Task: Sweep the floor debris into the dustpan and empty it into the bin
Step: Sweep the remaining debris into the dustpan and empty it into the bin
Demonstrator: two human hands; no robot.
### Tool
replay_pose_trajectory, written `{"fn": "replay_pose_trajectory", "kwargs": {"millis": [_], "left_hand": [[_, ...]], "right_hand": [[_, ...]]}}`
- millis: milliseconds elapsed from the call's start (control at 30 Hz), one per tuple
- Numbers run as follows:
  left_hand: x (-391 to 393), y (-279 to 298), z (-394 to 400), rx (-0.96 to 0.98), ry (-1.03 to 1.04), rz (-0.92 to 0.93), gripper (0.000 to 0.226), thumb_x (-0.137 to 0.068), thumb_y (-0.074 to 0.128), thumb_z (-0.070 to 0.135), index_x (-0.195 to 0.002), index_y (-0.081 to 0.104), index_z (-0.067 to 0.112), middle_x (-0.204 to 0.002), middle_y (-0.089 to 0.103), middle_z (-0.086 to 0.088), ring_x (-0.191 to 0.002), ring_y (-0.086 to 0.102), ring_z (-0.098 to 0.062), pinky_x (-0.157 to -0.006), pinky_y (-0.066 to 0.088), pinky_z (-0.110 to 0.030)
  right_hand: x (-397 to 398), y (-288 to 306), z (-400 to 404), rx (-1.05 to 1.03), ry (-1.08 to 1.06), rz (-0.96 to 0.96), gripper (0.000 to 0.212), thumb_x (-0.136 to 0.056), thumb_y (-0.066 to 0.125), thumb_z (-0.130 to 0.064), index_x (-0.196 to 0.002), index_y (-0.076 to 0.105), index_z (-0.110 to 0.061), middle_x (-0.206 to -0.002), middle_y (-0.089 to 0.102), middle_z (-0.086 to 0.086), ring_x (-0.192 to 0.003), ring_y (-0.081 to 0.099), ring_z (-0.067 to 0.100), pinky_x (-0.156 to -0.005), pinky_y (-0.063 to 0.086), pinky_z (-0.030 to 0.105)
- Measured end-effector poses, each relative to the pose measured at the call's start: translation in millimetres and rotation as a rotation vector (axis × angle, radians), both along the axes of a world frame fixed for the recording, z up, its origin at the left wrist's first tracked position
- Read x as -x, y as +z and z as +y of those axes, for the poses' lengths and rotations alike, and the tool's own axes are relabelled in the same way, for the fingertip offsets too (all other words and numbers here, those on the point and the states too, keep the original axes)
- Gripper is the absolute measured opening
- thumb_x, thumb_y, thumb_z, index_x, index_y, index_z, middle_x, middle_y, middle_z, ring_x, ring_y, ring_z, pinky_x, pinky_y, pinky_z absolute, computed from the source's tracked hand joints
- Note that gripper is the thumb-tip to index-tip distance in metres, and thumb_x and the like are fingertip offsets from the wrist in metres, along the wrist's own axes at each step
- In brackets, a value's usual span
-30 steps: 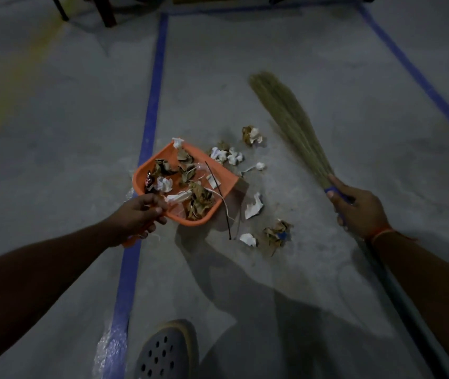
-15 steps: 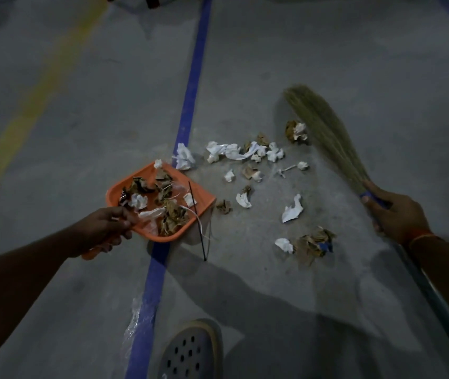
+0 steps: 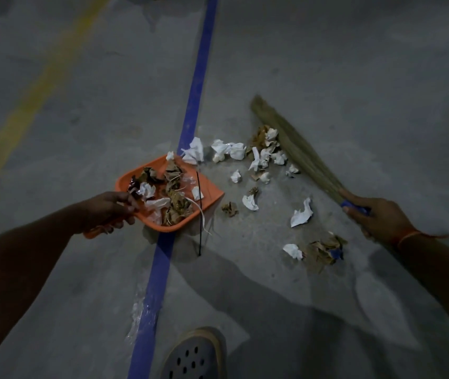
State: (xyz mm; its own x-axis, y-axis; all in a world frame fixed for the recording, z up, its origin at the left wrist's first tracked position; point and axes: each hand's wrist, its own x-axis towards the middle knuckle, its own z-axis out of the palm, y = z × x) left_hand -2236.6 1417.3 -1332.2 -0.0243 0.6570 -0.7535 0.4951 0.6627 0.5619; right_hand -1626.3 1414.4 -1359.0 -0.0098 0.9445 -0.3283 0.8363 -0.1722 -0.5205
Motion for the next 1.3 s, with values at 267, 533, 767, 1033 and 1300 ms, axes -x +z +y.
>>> {"fn": "replay_pose_trajectory", "kwargs": {"millis": [267, 533, 767, 1033, 1300], "left_hand": [[-19.9, -10.2, 27.1, -0.028, -0.075, -0.005, 0.011, -0.105, 0.052, 0.008, -0.109, 0.062, 0.009, -0.090, 0.068, -0.021, -0.053, 0.058, -0.015, -0.041, 0.041, -0.027], [-47.0, -12.9, 19.7, -0.051, -0.077, -0.051, 0.012, -0.105, 0.050, 0.006, -0.101, 0.061, 0.011, -0.083, 0.069, -0.017, -0.052, 0.056, -0.014, -0.041, 0.041, -0.025], [-56.8, -14.4, 8.2, -0.076, -0.040, -0.066, 0.012, -0.105, 0.051, 0.006, -0.101, 0.061, 0.012, -0.081, 0.071, -0.013, -0.052, 0.056, -0.013, -0.040, 0.041, -0.026], [-85.4, -11.5, -1.6, -0.177, -0.018, -0.103, 0.010, -0.104, 0.053, 0.007, -0.102, 0.061, 0.011, -0.080, 0.072, -0.011, -0.053, 0.059, -0.013, -0.041, 0.044, -0.026], [-115.9, 3.8, 5.1, -0.257, -0.023, -0.122, 0.014, -0.104, 0.052, 0.007, -0.105, 0.065, 0.011, -0.082, 0.071, -0.011, -0.056, 0.059, -0.015, -0.047, 0.046, -0.026]], "right_hand": [[26.1, -13.9, -6.2, -0.081, 0.110, 0.009, 0.043, -0.094, 0.059, -0.037, -0.136, 0.050, -0.043, -0.106, 0.073, 0.003, -0.062, 0.058, 0.001, -0.072, 0.050, 0.023], [41.2, -31.8, -38.1, -0.033, 0.331, -0.053, 0.046, -0.095, 0.053, -0.044, -0.128, 0.030, -0.066, -0.070, 0.065, -0.005, -0.055, 0.057, 0.003, -0.062, 0.048, 0.021], [44.7, -44.7, -65.0, -0.144, 0.438, -0.023, 0.050, -0.094, 0.056, -0.039, -0.139, 0.037, -0.050, -0.094, 0.071, 0.004, -0.075, 0.062, 0.013, -0.073, 0.053, 0.032], [42.3, -41.8, -81.5, -0.280, 0.544, -0.050, 0.052, -0.096, 0.055, -0.033, -0.142, 0.034, -0.042, -0.089, 0.068, 0.002, -0.075, 0.062, 0.017, -0.065, 0.047, 0.029], [32.2, -19.7, -97.9, -0.473, 0.547, -0.046, 0.047, -0.095, 0.036, -0.049, -0.136, 0.051, -0.029, -0.099, 0.074, 0.000, -0.082, 0.063, 0.011, -0.071, 0.039, 0.011]]}}
